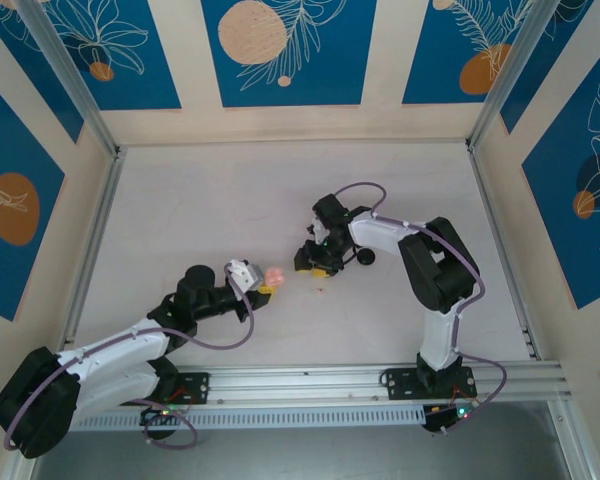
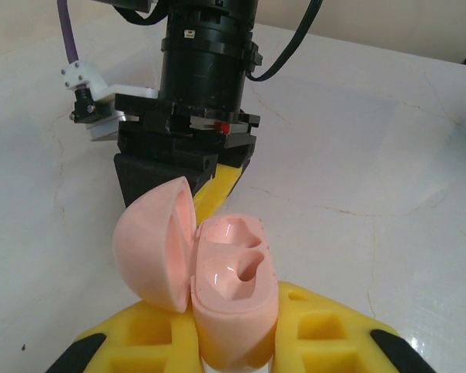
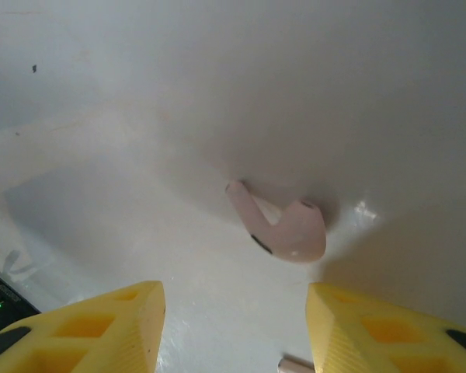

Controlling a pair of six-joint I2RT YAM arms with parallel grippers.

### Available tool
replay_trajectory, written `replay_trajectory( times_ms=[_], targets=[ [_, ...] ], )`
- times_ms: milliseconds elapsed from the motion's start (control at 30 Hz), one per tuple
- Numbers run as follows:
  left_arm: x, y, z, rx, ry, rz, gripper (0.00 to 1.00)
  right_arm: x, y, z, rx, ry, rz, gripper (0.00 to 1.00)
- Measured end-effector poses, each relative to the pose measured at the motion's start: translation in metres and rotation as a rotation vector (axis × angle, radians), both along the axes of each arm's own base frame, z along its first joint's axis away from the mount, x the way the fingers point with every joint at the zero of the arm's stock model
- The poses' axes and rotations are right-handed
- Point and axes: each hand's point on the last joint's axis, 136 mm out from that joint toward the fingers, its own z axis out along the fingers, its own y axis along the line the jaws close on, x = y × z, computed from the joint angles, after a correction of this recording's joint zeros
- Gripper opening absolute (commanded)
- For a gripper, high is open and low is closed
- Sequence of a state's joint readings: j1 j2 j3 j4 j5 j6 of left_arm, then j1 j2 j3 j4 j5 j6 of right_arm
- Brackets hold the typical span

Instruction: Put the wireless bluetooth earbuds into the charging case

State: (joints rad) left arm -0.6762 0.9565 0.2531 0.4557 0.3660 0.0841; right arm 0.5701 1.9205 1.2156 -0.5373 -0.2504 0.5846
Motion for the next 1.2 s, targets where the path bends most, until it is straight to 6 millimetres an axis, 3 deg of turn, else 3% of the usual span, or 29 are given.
replay_trajectory(
  times_ms=[667, 1200],
  targets=[
    [0.001, 0.006, 0.003, 0.000, -0.013, 0.026, 0.18, 0.039, 0.013, 0.004, 0.006, -0.085, 0.002, 0.51],
    [0.001, 0.010, 0.001, 0.011, -0.001, 0.035, 0.18, 0.038, -0.006, 0.021, -0.242, -0.191, 0.151, 0.47]
  ],
)
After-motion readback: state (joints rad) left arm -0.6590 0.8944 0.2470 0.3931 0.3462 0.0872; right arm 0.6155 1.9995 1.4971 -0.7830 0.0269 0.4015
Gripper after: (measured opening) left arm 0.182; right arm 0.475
